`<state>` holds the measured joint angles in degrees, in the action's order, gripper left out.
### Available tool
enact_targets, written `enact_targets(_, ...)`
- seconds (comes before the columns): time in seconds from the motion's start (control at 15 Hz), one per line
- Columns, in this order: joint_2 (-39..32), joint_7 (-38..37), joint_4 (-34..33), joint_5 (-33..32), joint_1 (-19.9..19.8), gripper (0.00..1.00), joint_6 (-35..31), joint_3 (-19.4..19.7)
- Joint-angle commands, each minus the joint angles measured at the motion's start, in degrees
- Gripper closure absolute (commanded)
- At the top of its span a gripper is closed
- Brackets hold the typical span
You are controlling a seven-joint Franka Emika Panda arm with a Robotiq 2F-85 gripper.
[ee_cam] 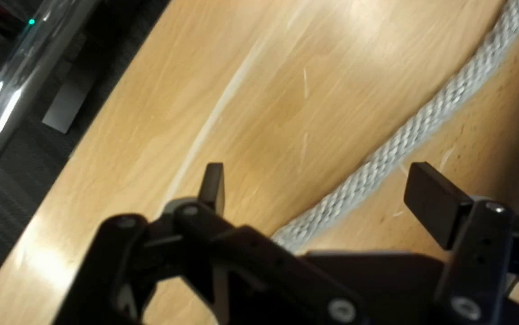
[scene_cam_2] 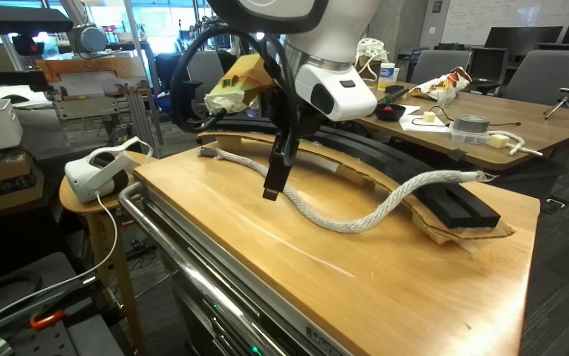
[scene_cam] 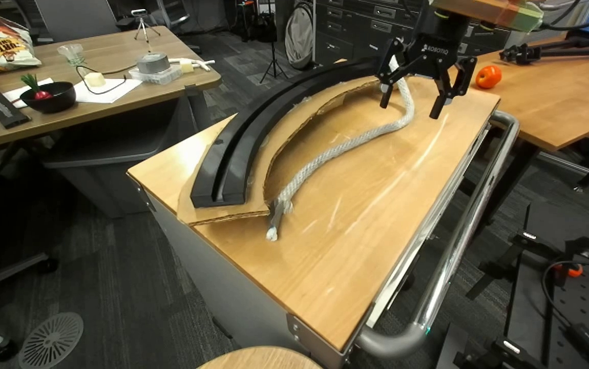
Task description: Put the white rope on the cardboard
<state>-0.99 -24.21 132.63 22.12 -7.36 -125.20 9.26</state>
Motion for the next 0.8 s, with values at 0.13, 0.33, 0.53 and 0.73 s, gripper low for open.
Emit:
enact_targets(0.13, 0.0, -8.5, -0.1, -4.5, -0.3, 0.0, -1.2, -0.3)
enact_targets(0.33, -0.4, -8.4, -0.1, -4.5, -0.3, 0.0, -1.1, -0.3)
enact_targets(0.53, -0.6, -20.1, 0.6, -11.2, 0.2, 0.0, -7.0, -0.3)
enact_targets(0.73, -0.5, -32.8, 0.3, -20.2, 0.2, 0.0, -8.4, 0.2)
